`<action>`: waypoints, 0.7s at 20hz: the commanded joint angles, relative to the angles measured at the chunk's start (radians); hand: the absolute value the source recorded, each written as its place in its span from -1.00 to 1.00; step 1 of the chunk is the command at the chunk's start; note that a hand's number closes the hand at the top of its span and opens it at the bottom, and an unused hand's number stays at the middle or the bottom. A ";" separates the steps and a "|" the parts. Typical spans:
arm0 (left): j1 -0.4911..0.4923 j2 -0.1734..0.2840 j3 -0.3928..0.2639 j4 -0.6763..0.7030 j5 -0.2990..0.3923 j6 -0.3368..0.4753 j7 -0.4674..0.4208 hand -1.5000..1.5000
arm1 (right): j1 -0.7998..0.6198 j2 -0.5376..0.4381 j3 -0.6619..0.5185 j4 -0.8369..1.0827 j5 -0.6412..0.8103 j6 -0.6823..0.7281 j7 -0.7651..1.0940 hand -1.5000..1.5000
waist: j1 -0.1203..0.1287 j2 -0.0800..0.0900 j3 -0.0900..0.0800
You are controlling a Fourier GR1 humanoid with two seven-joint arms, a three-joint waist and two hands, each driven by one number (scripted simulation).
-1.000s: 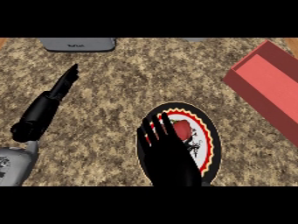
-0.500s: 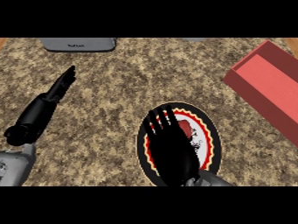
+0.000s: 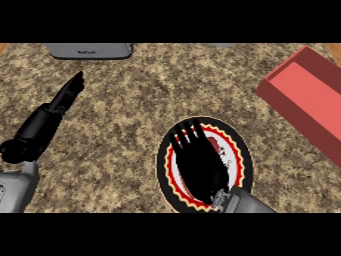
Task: Pick the bell pepper from the plate and place it in the cardboard box
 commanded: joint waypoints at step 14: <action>0.016 -0.072 0.031 -0.040 -0.058 -0.059 0.024 0.00 | 0.081 0.051 -0.111 0.200 0.168 -0.162 -0.140 -1.00 | -0.001 0.000 0.000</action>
